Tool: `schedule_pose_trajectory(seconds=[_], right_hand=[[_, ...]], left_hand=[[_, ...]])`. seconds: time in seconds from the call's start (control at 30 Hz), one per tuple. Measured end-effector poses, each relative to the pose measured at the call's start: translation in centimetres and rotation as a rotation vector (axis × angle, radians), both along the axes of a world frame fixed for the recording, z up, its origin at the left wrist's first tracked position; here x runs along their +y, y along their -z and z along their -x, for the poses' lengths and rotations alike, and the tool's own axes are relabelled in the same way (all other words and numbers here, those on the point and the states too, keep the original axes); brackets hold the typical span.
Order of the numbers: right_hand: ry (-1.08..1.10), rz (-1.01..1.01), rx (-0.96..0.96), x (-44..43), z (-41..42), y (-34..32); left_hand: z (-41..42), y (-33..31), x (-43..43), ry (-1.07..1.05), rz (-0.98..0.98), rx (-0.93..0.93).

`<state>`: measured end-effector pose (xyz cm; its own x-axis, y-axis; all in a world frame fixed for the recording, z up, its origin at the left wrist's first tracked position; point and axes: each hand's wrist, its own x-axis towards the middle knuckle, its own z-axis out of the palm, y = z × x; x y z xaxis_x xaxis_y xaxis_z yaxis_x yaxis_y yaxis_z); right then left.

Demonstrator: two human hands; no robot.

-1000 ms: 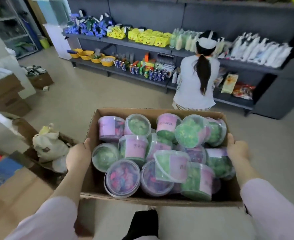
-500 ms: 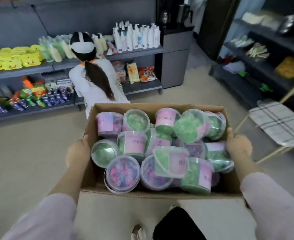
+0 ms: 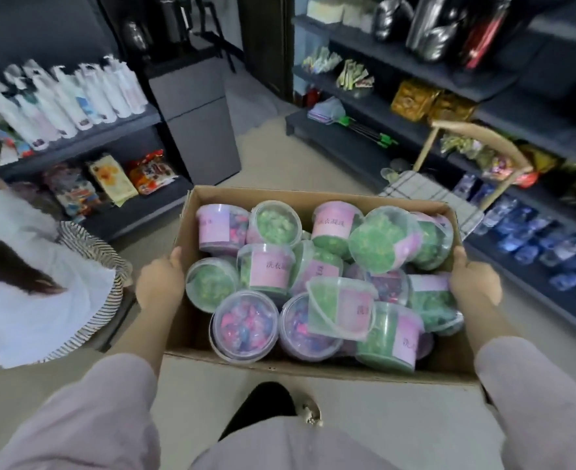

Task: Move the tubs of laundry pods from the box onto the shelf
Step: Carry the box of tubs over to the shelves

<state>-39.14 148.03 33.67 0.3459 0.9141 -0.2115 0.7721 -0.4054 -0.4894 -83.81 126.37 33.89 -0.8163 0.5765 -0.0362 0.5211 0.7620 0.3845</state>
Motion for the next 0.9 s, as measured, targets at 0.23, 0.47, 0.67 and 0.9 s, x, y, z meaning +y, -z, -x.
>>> schedule_pose_trajectory(seconds=[0.23, 0.47, 0.67, 0.9], right_hand=[[0.238, 0.030, -0.010, 8.3, -5.4, 1.6], [0.542, 0.056, 0.025, 13.8, -10.8, 3.6], [0.707, 0.111, 0.046, 20.1, -14.7, 6.5], [0.709, 0.168, 0.049, 32.0, -17.8, 9.1]], left_hand=[[-1.4, 1.7, 20.5, 0.193, -0.002, -0.015], [-5.8, 2.6, 40.9, 0.507, -0.063, -0.028], [-12.0, 3.8, 55.1, 0.667, -0.038, -0.026], [-16.3, 6.6, 66.9, 0.621, 0.033, -0.074]])
